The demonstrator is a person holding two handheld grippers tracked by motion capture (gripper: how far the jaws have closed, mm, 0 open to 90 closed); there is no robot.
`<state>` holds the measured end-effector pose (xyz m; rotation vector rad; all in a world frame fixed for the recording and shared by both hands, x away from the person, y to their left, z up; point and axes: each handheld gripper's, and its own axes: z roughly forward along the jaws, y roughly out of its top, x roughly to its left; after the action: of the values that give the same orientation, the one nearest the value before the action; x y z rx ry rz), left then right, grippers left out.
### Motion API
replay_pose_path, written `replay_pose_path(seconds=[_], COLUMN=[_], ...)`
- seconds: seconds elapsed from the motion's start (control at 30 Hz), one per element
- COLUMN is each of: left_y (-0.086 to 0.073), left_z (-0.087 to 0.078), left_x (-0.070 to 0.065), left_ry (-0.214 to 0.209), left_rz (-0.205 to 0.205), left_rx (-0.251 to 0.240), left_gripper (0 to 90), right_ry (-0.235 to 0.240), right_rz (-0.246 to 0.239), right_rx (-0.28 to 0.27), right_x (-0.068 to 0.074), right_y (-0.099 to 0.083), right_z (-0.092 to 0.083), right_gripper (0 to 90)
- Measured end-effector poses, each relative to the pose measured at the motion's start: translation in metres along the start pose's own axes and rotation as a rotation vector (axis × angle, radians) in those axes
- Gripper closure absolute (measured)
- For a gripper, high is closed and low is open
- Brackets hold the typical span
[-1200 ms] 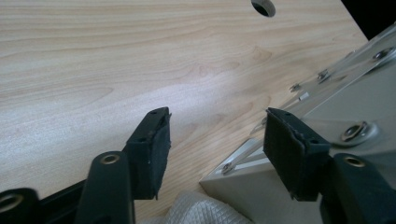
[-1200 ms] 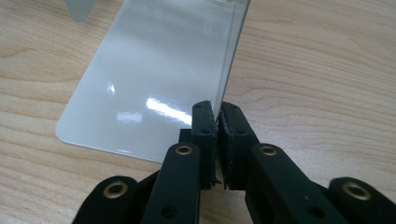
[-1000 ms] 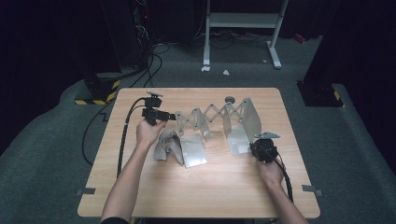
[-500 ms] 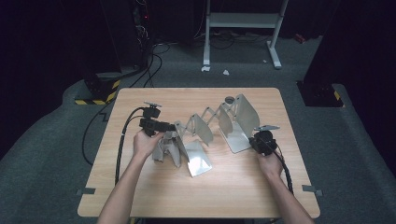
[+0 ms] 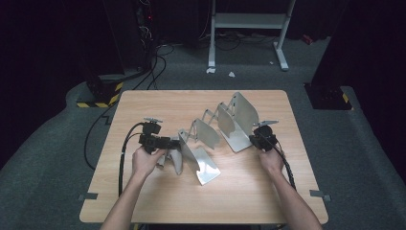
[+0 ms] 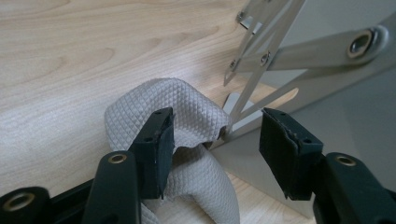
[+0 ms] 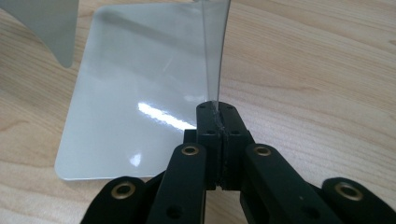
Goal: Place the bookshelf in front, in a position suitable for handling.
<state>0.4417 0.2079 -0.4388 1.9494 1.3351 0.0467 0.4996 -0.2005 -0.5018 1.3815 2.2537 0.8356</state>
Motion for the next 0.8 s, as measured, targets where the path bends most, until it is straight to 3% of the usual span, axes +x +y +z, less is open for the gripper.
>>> replay_pose_path(seconds=[0.27, 0.4, 0.57, 0.7, 0.8], left_y=[0.008, 0.014, 0.013, 0.012, 0.012], left_z=[0.005, 0.01, 0.017, 0.016, 0.016], left_x=[0.006, 0.005, 0.005, 0.004, 0.002], left_ry=[0.03, 0.022, 0.02, 0.028, 0.024], left_rz=[-0.044, -0.044, -0.045, -0.037, -0.027], left_rx=[-0.025, -0.023, 0.003, 0.006, 0.013], left_gripper=[42.3, 41.3, 42.8, 43.8, 44.2], right_ry=[0.023, 0.032, 0.105, 0.153, 0.153], right_rz=[0.05, 0.061, -0.027, -0.087, -0.118], right_rx=[-0.004, -0.007, -0.011, 0.01, 0.004], right_x=[-0.005, 0.0, 0.029, 0.052, 0.064], right_y=[-0.011, -0.018, -0.028, -0.034, -0.035], right_z=[-0.007, -0.016, -0.025, -0.021, -0.018], right_gripper=[78.7, 75.6, 71.3, 68.7, 67.5])
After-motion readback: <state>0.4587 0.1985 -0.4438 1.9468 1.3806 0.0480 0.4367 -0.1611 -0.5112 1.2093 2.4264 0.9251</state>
